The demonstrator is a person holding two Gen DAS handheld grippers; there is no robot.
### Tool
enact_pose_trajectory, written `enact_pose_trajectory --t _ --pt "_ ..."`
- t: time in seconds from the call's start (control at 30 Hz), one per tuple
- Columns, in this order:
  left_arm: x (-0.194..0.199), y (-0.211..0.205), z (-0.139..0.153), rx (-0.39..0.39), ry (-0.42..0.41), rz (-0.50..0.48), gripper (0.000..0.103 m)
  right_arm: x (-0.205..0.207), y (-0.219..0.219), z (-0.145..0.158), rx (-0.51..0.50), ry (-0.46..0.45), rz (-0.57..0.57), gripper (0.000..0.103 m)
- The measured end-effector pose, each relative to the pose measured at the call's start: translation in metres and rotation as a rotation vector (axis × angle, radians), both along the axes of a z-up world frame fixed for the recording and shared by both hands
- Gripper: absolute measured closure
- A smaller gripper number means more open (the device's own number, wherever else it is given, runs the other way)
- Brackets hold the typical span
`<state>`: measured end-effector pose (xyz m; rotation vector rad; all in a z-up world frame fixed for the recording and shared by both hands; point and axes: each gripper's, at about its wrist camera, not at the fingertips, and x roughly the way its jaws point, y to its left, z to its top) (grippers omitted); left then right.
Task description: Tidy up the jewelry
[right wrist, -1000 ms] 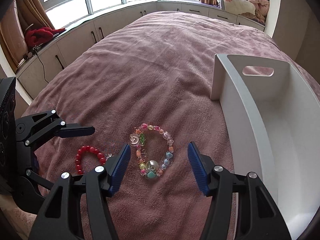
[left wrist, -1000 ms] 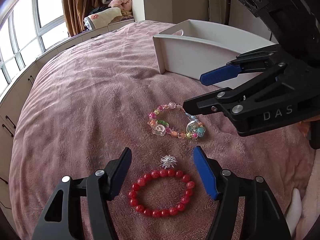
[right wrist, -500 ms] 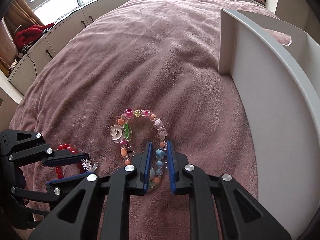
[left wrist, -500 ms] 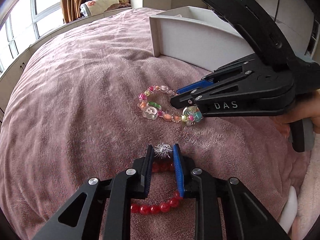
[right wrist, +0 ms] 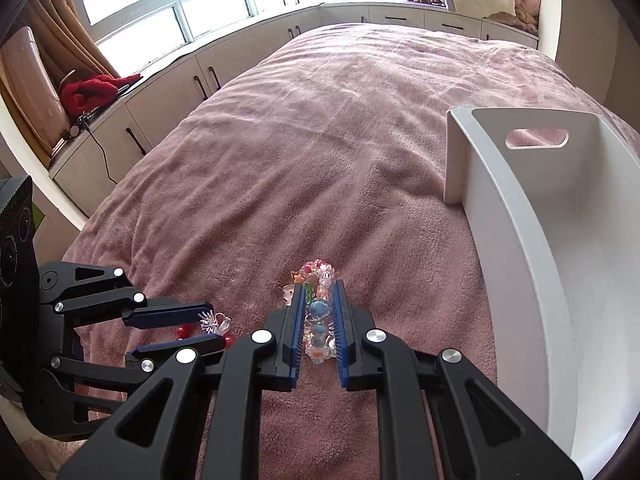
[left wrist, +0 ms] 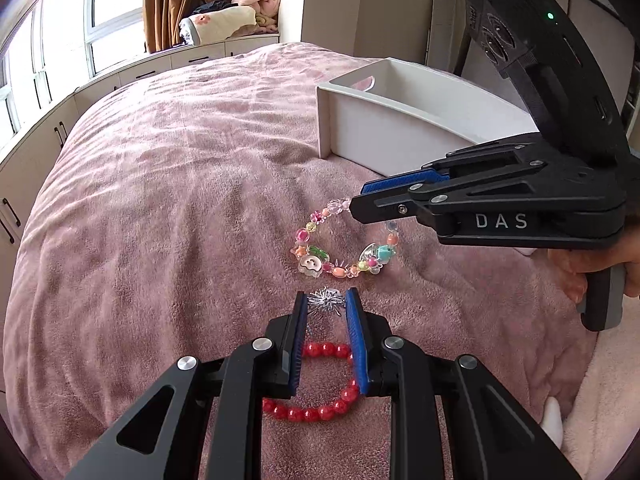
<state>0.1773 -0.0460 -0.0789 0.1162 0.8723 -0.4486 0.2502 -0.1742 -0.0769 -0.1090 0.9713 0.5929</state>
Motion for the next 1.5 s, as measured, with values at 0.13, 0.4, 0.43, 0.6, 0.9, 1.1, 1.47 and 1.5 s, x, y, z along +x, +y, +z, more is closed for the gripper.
enact_pose_trajectory --t 0.13,0.4,0.43,0.6,0.9,1.1,1.47,1.5 --pt "-0.005 0.004 0.021 -0.006 -0.034 0.014 0.078 -0.008 0.000 0.028 0.037 -0.046 0.009 0.101" --pt "-0.017 0.004 0.054 -0.012 -0.089 0.033 0.078 -0.025 -0.009 0.074 0.076 -0.110 0.012 0.100" --pt "-0.019 0.004 0.057 -0.012 -0.092 0.032 0.078 -0.026 -0.010 0.074 0.075 -0.095 0.018 0.099" --pt "-0.031 0.002 0.056 -0.009 -0.091 0.037 0.078 -0.040 -0.010 0.047 -0.038 -0.073 0.005 0.061" --pt "-0.039 0.002 0.040 -0.021 -0.053 0.036 0.078 -0.052 -0.018 -0.018 -0.157 0.015 0.013 0.063" --pt "-0.036 0.005 0.028 -0.041 -0.017 0.042 0.078 -0.042 -0.015 -0.043 -0.194 0.056 -0.002 0.063" --pt "-0.027 0.007 0.019 -0.047 0.005 0.056 0.078 -0.034 -0.022 -0.060 -0.146 0.124 0.003 0.094" --pt "-0.027 0.006 0.019 -0.046 0.004 0.056 0.078 -0.036 -0.022 -0.058 -0.144 0.120 0.003 0.094"
